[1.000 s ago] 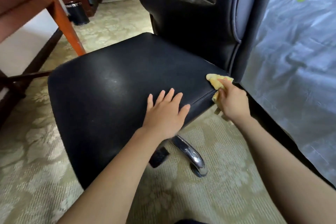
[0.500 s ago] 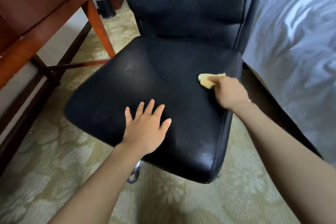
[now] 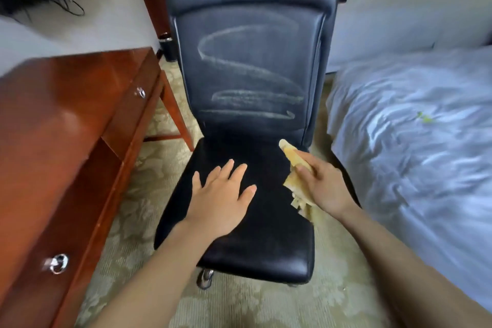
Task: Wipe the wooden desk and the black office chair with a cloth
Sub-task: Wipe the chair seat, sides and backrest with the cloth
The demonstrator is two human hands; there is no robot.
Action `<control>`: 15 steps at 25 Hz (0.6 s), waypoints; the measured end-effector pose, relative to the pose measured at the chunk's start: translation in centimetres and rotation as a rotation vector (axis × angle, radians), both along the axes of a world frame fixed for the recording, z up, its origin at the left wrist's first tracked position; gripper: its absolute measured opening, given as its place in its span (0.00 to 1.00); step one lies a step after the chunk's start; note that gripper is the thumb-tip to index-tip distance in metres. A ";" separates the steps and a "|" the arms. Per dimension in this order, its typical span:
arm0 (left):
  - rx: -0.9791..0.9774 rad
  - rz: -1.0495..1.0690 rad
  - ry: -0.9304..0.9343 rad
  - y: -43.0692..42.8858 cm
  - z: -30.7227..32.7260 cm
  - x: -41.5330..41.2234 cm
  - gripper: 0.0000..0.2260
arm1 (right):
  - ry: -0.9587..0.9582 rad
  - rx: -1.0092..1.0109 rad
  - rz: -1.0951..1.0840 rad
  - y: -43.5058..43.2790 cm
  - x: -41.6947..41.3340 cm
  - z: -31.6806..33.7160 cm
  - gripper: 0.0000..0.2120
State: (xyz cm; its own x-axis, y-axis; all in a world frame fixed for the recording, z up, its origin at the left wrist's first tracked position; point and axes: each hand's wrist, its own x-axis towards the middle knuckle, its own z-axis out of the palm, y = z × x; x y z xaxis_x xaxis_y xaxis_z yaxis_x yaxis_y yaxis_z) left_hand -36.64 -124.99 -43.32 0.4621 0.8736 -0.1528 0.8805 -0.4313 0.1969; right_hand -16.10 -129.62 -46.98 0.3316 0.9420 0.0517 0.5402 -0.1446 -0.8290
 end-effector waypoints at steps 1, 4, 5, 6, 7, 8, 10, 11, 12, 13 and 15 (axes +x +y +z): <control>0.020 -0.001 -0.026 0.5 3.8 0.4 0.25 | 0.029 0.033 -0.004 0.0 0.5 3.6 0.14; 0.083 0.004 -0.087 1.5 12.4 0.9 0.25 | 0.091 0.139 -0.054 0.0 1.4 12.1 0.11; 0.099 0.011 -0.109 1.9 14.5 0.8 0.24 | 0.098 0.180 -0.079 0.2 1.7 14.0 0.12; 0.099 0.017 -0.135 2.1 16.0 0.5 0.24 | 0.098 0.211 -0.107 0.4 1.7 15.4 0.12; 0.082 0.030 -0.165 2.1 17.4 0.0 0.24 | 0.109 0.235 -0.137 0.5 1.6 16.7 0.13; 0.067 0.044 -0.197 2.2 18.2 -0.4 0.25 | 0.145 0.264 -0.168 0.9 1.4 17.7 0.13; 0.057 0.063 -0.206 2.8 19.4 -1.3 0.25 | 0.261 0.321 -0.230 2.1 1.0 19.3 0.12; 0.052 0.078 -0.200 3.4 19.7 -1.7 0.24 | 0.303 0.341 -0.262 3.0 0.8 19.9 0.13; 0.046 0.093 -0.200 4.2 19.9 -1.9 0.24 | 0.311 0.352 -0.298 4.1 0.8 20.3 0.13; 0.046 0.107 -0.209 5.5 20.1 -1.9 0.24 | 0.305 0.356 -0.320 5.6 1.0 20.8 0.14; 0.054 0.121 -0.236 8.6 20.9 -1.5 0.24 | 0.291 0.356 -0.350 9.2 2.0 21.7 0.16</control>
